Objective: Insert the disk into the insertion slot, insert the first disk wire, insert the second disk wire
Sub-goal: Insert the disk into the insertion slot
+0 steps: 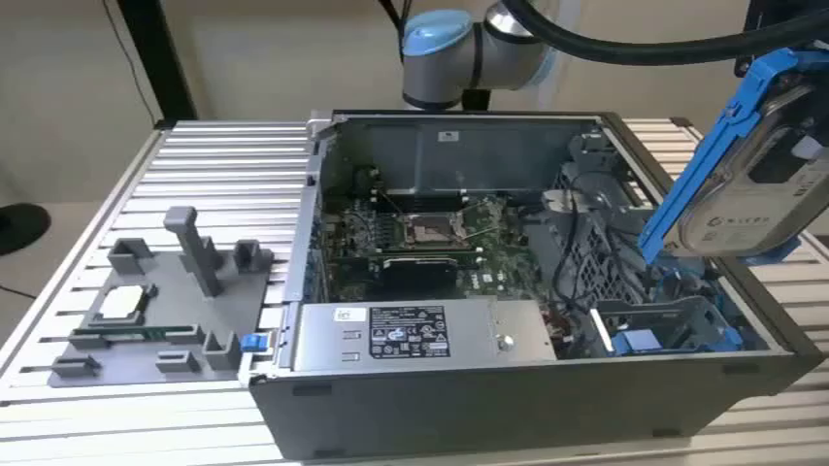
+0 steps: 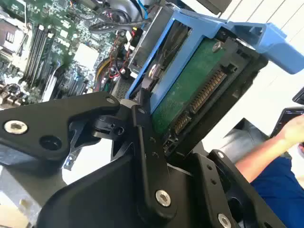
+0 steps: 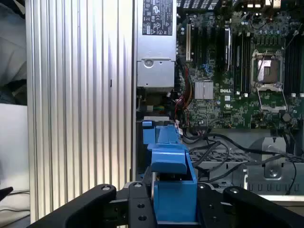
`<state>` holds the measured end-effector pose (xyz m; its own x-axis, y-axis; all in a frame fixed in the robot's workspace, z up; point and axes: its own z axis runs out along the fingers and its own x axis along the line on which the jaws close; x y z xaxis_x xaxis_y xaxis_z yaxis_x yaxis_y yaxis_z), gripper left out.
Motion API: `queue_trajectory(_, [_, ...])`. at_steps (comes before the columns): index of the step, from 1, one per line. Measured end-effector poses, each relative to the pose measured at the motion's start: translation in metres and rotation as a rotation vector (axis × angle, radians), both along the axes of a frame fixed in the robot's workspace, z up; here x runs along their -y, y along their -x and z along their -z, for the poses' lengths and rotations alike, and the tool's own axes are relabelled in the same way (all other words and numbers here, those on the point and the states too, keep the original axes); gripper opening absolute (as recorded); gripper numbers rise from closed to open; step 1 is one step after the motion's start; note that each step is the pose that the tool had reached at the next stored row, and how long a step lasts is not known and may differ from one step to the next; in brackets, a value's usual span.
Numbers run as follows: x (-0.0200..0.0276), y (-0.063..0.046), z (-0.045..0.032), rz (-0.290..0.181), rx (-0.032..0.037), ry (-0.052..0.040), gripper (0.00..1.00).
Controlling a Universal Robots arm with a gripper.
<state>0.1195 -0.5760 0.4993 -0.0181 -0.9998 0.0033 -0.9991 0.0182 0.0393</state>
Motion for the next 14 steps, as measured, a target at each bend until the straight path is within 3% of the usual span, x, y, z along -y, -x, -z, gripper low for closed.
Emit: queue_trajectory(14, [0.0000,0.0000,-0.0004,0.000,0.0000,-0.0001,0.00])
